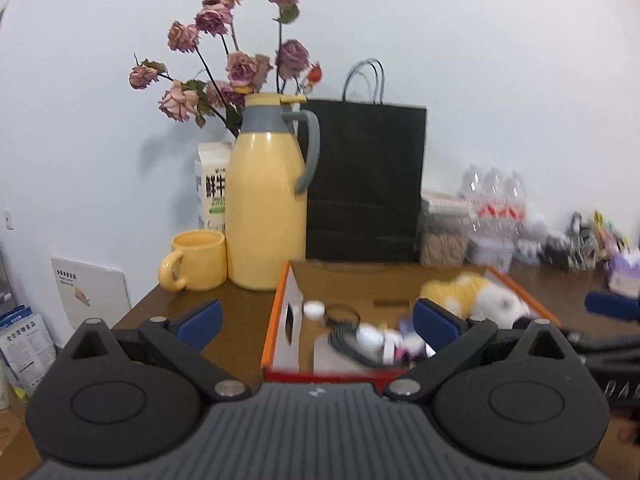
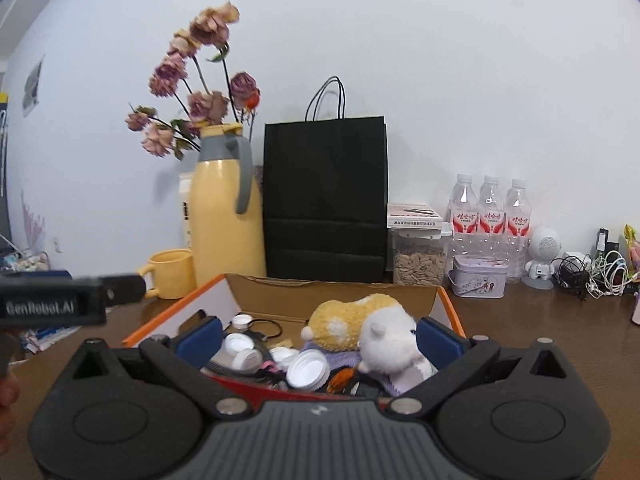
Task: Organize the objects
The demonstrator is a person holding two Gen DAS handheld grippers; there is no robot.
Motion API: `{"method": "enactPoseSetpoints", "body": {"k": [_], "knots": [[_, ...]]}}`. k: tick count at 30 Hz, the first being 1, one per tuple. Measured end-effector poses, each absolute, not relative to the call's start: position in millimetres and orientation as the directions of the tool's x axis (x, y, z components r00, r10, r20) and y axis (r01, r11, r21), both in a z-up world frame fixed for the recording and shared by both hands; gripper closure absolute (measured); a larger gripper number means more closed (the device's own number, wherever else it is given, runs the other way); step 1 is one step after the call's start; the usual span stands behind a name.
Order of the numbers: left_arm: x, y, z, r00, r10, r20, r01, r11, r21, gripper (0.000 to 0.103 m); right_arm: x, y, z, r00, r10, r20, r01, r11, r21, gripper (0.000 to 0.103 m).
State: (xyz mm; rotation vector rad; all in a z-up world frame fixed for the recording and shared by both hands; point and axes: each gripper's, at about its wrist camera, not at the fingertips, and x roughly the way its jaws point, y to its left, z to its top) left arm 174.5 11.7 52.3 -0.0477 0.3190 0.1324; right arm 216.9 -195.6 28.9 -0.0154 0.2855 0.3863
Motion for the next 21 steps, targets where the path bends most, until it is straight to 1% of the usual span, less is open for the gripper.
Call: {"method": "enactPoseSetpoints", "body": {"k": [6,12,21], "knots": [[135,2,43,0.922,0.107,-0.373,-0.115,0.993,0.002,0.0,179,-207,28,0.87,0.366,-0.33,-0.367,0.928,0.061,0.0],[107,-1,29,0.899,0.099,-0.426,-0.107,0.994,0.004,0.0,154,-212,18,0.848,0.365,-0.385,-0.369,0.927,0.066,0.0],[86,-2,20,0.886,0.1,-0.453,-0.109,0.994,0.007,0.0,135,-216,9,0.834,0.351,-0.426,-0.355,0.932,0.074,0.0]]}}
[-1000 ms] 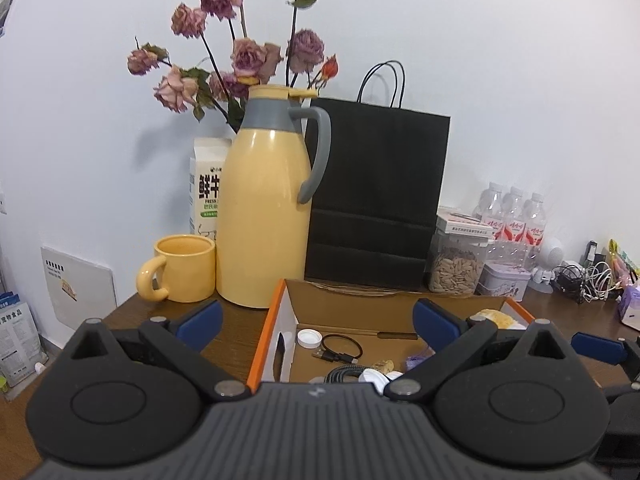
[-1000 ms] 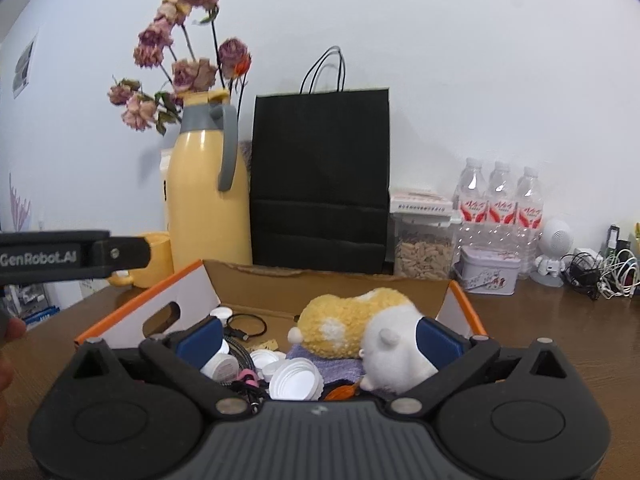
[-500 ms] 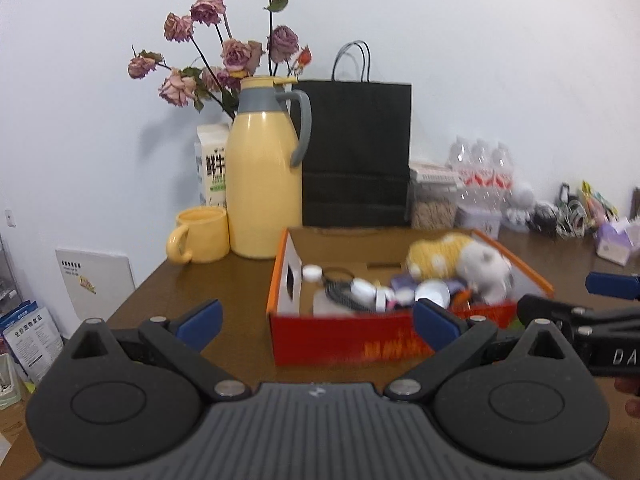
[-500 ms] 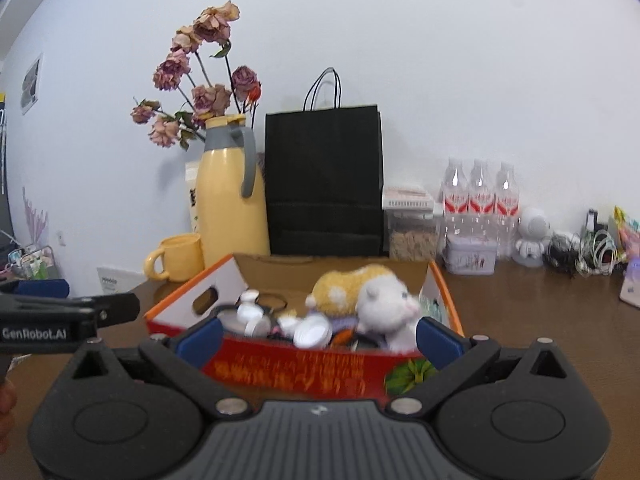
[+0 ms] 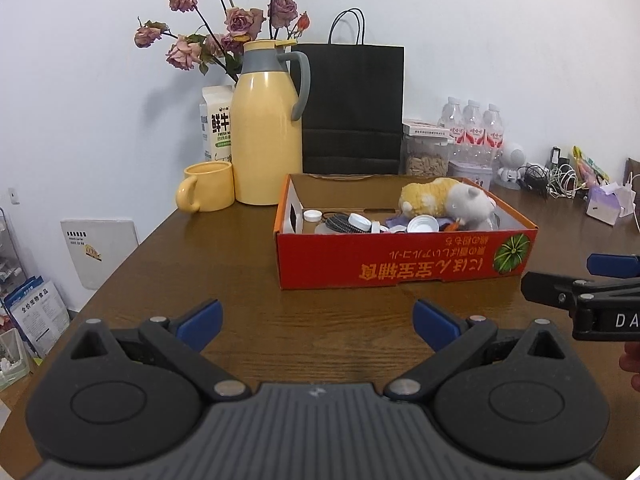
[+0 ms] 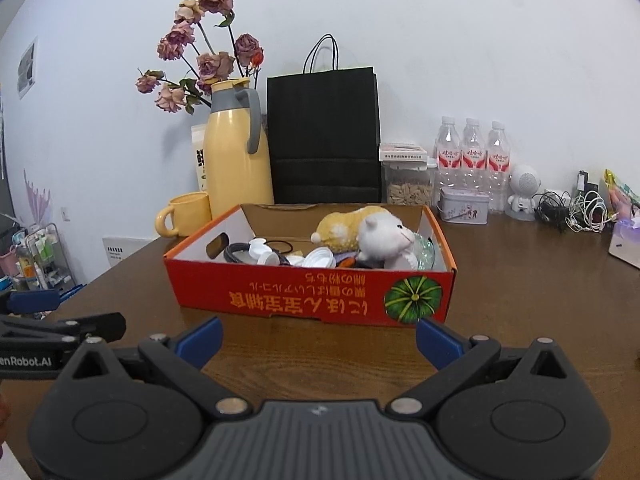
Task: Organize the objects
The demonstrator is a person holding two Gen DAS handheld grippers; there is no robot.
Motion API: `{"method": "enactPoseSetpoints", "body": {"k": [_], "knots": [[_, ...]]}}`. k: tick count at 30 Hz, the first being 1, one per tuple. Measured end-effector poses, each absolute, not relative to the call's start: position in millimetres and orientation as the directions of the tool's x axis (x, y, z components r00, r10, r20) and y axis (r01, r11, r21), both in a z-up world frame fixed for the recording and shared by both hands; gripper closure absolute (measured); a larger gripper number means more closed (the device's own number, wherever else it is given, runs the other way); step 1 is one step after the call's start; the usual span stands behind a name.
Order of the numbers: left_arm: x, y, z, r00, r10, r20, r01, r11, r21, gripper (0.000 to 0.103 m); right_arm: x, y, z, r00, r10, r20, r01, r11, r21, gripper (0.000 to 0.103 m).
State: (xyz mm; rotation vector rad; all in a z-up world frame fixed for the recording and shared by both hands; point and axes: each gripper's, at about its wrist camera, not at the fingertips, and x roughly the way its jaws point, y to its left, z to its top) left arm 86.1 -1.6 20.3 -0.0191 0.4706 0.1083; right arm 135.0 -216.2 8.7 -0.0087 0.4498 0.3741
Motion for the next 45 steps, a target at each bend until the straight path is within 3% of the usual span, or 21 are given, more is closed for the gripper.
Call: {"method": "enactPoseSetpoints", "body": {"k": [45], "knots": [[81.4,-2.9,23.1,0.89,0.094,-0.446,-0.106,0.994,-0.002,0.0,129.6,-216.6,9.7,0.835,0.344,-0.43,-0.35,0.934,0.068,0.0]]}}
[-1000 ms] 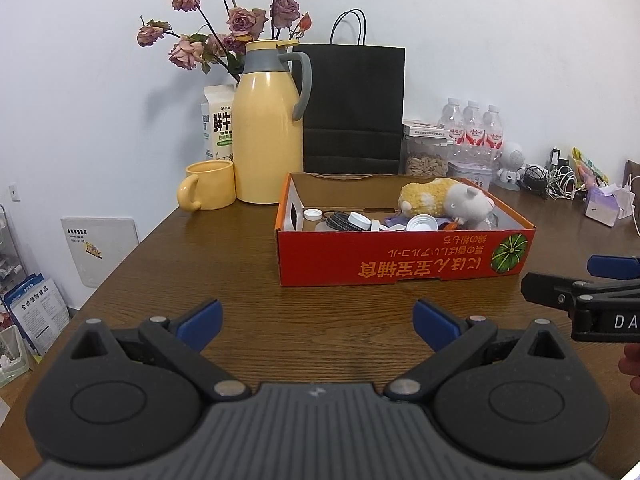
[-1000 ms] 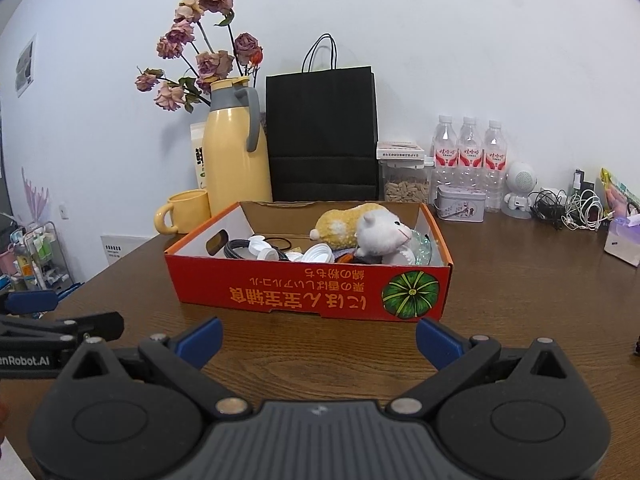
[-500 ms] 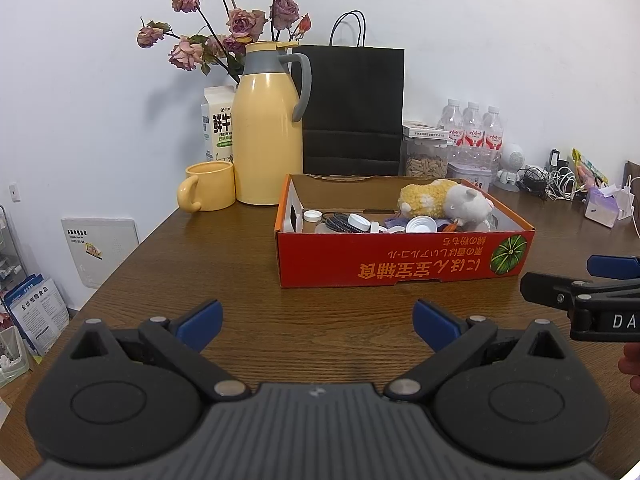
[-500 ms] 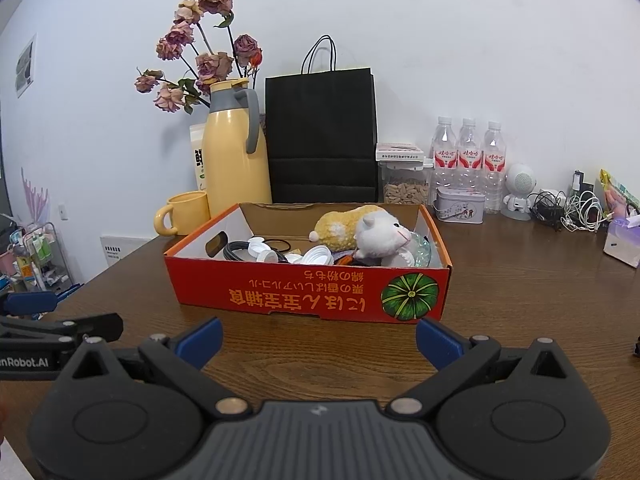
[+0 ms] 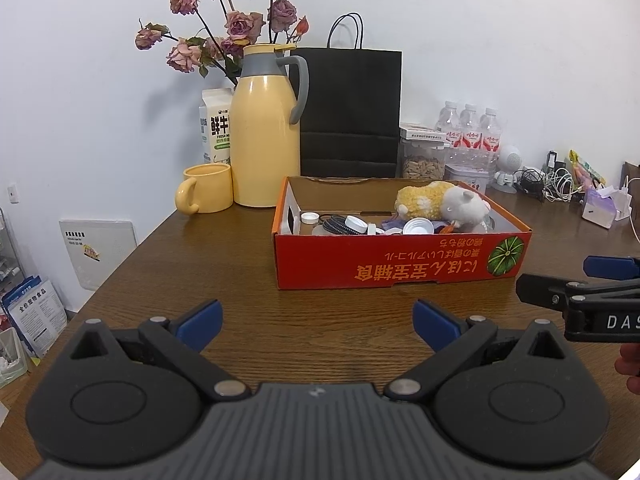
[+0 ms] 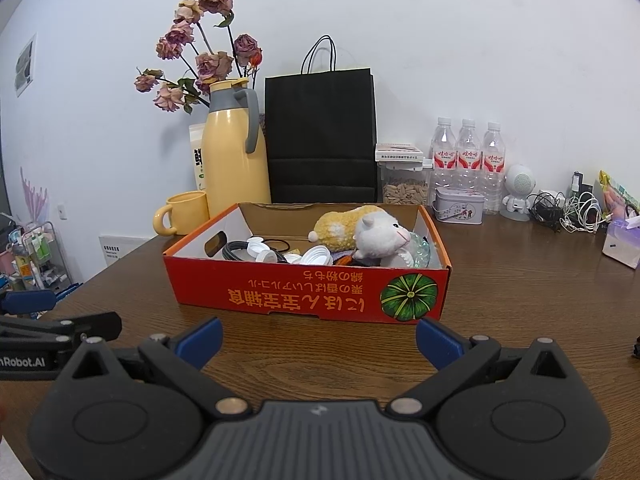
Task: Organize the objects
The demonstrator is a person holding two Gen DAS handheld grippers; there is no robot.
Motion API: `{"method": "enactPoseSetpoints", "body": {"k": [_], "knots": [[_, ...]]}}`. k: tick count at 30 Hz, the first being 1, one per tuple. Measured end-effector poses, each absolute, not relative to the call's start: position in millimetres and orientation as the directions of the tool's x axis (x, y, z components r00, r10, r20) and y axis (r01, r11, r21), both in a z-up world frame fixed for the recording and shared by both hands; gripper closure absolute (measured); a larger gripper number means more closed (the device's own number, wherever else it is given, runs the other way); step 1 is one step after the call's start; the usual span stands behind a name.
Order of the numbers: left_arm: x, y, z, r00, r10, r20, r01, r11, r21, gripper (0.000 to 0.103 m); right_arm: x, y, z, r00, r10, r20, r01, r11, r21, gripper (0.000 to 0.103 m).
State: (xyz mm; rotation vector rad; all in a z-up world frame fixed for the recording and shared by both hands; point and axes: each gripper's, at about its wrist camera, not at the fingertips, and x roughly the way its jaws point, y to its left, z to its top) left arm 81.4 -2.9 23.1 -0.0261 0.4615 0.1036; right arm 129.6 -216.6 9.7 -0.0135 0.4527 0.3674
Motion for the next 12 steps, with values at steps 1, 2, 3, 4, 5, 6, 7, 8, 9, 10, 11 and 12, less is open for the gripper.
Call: {"method": "enactPoseSetpoints", "body": {"k": [1,2,3,4,5,6,7,8,9,10,11,12], "knots": [[81.3,-2.9,23.0,0.89,0.094,-0.446,-0.106,0.994,-0.001,0.0,129.5,-216.6,9.7,0.835,0.343,-0.43,-0.349,0.935,0.068,0.0],[81.3,-2.8,23.0,0.891,0.093,-0.445,-0.105,0.994,-0.003,0.0,129.5,-216.6,9.6,0.835,0.343,-0.43,-0.35,0.934,0.068,0.0],[81.7,-2.9,23.0,0.89,0.092,-0.446,-0.105,0.994,-0.005,0.0,129.5,-216.6,9.6,0.835,0.344,-0.43,-0.35,0.934,0.068,0.0],[81.6,-2.7,22.8,0.89,0.09,-0.446,-0.104,0.995,-0.006,0.0,129.5,-216.6,9.6,0.835,0.344,-0.43,-0.35,0.934,0.068,0.0],[81.7,-2.7,22.8,0.89,0.09,-0.447,-0.104,0.995,-0.006,0.0,129.5,-216.5,9.5,0.835,0.344,-0.43,-0.35,0.934,0.068,0.0],[81.8,-2.9,22.7,0.888,0.095,-0.449,-0.109,0.994,-0.005,0.0,129.6,-216.5,9.4,0.835,0.344,-0.43,-0.35,0.934,0.068,0.0],[81.9,-2.8,22.4,0.887,0.101,-0.451,-0.114,0.993,-0.003,0.0,129.5,-216.5,9.4,0.835,0.343,-0.43,-0.349,0.935,0.068,0.0],[81.7,-2.4,22.1,0.888,0.104,-0.448,-0.117,0.993,-0.002,0.0,129.4,-216.5,9.3,0.835,0.344,-0.43,-0.35,0.934,0.068,0.0],[81.4,-2.2,21.9,0.888,0.104,-0.447,-0.118,0.993,-0.003,0.0,129.5,-216.5,9.3,0.835,0.344,-0.43,-0.35,0.934,0.068,0.0],[81.4,-2.0,21.6,0.887,0.102,-0.449,-0.117,0.993,-0.005,0.0,129.5,-216.5,9.3,0.835,0.344,-0.43,-0.35,0.934,0.068,0.0],[81.4,-1.8,21.5,0.887,0.099,-0.451,-0.114,0.993,-0.007,0.0,129.5,-216.4,9.2,0.835,0.344,-0.43,-0.35,0.934,0.068,0.0],[81.4,-1.7,21.3,0.887,0.097,-0.452,-0.112,0.994,-0.008,0.0,129.7,-216.5,9.6,0.834,0.344,-0.431,-0.35,0.934,0.067,0.0]]}}
